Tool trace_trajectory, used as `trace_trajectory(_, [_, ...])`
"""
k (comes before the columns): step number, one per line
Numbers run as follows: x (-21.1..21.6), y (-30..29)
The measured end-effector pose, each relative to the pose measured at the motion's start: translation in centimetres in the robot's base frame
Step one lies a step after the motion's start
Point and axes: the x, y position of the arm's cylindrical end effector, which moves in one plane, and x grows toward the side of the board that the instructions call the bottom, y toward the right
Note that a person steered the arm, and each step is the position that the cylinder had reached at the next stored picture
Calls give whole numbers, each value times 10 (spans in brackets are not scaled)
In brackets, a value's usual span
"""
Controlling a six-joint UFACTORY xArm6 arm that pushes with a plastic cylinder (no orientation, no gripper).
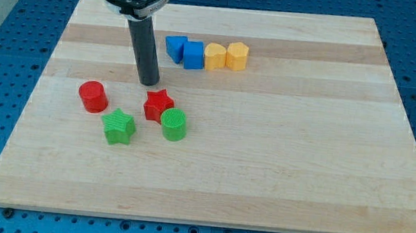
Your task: Move the red star left to green circle
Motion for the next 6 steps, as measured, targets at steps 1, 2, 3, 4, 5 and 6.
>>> trace_trajectory(1, [2, 2])
trace_trajectory(2, [13, 3])
trace_trajectory(3, [17, 9])
trace_trajectory(4, [22, 10])
trace_trajectory(5, [47, 15])
trace_trajectory(6, [68, 15])
